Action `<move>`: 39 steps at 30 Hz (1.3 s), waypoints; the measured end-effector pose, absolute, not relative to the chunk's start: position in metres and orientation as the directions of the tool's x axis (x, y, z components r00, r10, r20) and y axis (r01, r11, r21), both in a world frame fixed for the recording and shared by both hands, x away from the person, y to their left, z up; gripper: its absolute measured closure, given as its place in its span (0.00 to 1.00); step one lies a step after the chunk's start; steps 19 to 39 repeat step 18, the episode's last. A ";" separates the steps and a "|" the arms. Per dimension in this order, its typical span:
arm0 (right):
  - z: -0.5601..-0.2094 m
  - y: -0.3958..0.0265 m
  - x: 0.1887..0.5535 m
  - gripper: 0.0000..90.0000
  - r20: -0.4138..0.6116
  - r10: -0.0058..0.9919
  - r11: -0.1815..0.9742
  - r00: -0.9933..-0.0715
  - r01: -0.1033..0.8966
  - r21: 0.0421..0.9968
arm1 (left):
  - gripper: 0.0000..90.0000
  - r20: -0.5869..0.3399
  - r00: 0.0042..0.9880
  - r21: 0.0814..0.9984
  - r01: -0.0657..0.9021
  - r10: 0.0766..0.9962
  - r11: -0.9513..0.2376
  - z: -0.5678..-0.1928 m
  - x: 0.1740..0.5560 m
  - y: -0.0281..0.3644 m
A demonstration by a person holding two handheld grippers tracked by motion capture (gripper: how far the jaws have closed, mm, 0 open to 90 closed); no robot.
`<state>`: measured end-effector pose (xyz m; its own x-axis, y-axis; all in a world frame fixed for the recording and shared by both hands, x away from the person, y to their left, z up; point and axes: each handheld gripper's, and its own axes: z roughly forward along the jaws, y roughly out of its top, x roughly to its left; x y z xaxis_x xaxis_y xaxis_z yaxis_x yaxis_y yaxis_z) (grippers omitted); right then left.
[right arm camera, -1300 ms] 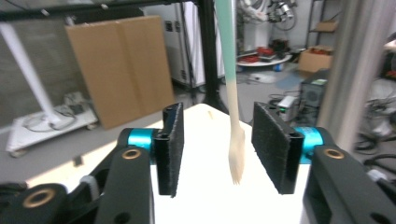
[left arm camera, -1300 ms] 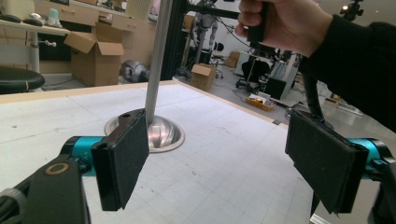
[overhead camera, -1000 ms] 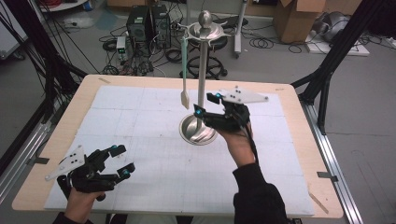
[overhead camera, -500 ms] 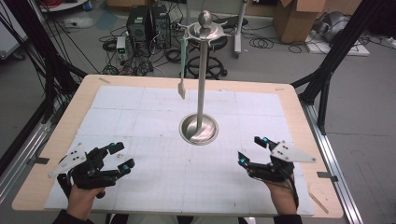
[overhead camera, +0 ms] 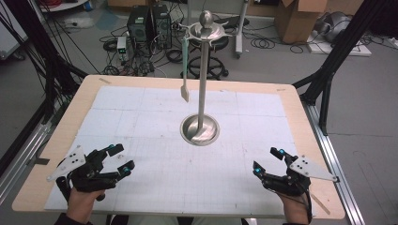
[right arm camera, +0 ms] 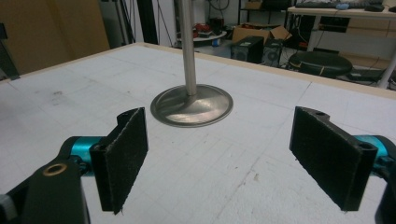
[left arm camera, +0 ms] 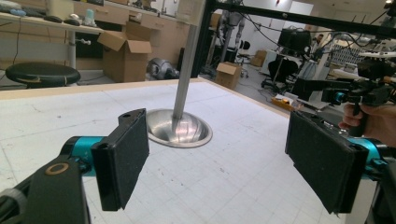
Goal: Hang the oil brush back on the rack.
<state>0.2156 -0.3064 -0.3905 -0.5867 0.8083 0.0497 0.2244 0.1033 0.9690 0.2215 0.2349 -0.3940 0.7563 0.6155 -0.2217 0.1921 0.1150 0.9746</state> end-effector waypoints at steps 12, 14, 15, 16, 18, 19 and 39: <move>-0.391 -0.306 0.217 0.20 0.044 0.812 0.113 -0.582 0.230 0.967 | 0.24 -0.220 0.756 0.975 0.200 0.616 0.102 -0.396 0.222 0.234; -0.391 -0.307 0.217 0.20 0.047 0.812 0.109 -0.582 0.231 0.967 | 0.24 -0.218 0.755 0.975 0.201 0.619 0.099 -0.396 0.222 0.235; -0.391 -0.307 0.217 0.20 0.048 0.812 0.109 -0.582 0.231 0.967 | 0.24 -0.220 0.754 0.974 0.202 0.619 0.100 -0.396 0.222 0.235; -0.391 -0.307 0.217 0.20 0.048 0.813 0.108 -0.580 0.231 0.967 | 0.24 -0.221 0.754 0.974 0.203 0.618 0.101 -0.396 0.222 0.235; -0.391 -0.307 0.217 0.20 0.048 0.813 0.108 -0.580 0.231 0.967 | 0.24 -0.224 0.752 0.973 0.203 0.620 0.106 -0.397 0.222 0.235; -0.391 -0.307 0.217 0.20 0.048 0.813 0.108 -0.580 0.231 0.967 | 0.24 -0.224 0.752 0.973 0.203 0.620 0.106 -0.397 0.222 0.235; -0.391 -0.307 0.217 0.20 0.048 0.813 0.108 -0.580 0.231 0.967 | 0.24 -0.224 0.752 0.973 0.203 0.620 0.106 -0.397 0.222 0.235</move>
